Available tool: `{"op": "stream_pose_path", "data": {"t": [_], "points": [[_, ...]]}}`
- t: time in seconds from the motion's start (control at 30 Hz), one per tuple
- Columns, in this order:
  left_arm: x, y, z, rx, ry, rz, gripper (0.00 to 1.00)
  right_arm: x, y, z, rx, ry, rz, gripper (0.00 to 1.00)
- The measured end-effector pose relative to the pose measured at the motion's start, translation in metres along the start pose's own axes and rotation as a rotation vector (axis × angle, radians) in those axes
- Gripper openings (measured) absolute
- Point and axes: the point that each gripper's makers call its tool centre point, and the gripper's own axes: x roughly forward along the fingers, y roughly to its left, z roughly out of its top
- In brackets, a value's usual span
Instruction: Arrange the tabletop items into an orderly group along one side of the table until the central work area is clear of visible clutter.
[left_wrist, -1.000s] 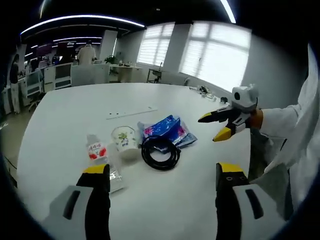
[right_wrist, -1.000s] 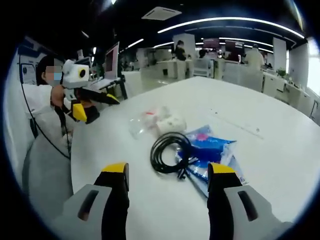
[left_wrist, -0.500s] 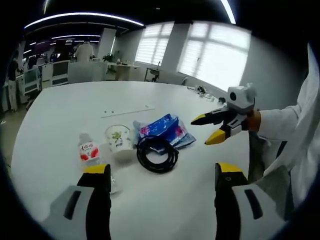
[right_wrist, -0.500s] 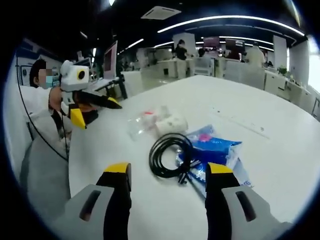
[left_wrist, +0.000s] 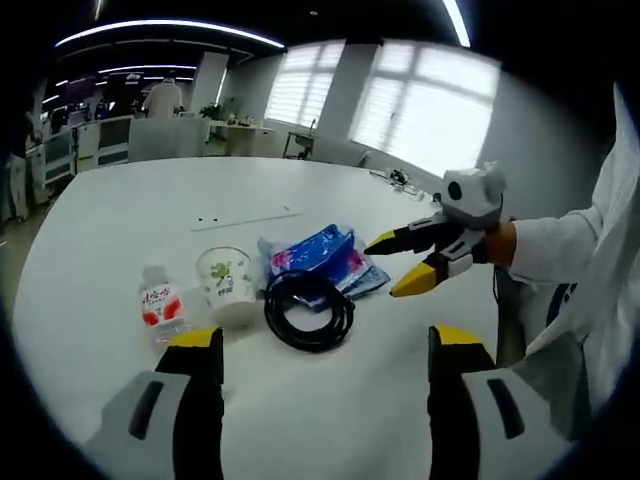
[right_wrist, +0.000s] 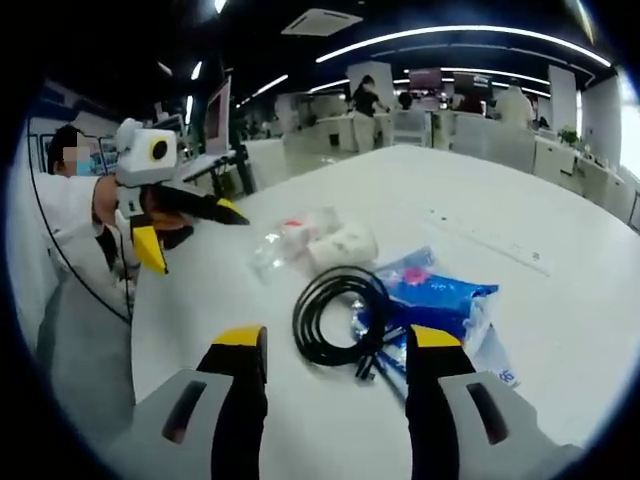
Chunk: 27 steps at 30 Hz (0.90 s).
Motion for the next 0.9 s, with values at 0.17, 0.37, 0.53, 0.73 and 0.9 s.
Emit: {"op": "stream_pose_path", "data": {"t": [0.17,0.37,0.53,0.73,0.9], "points": [[0.007,-0.001,0.001,0.001,-0.001,-0.010,0.86,0.005,0.000,-0.001,0.008,0.000,0.007,0.50],[0.015,-0.002,0.001,-0.002,0.003,-0.022,0.85,0.013,0.000,-0.004,0.027,0.011,0.017,0.49],[0.021,-0.002,0.001,-0.004,0.006,-0.030,0.85,0.019,-0.002,-0.005,0.025,0.010,0.019,0.48],[0.027,-0.002,0.000,-0.006,0.010,-0.042,0.85,0.026,-0.005,-0.004,0.026,0.015,0.023,0.47],[0.033,-0.002,-0.001,-0.006,0.016,-0.050,0.85,0.033,-0.007,-0.005,0.025,0.024,0.025,0.46]]}}
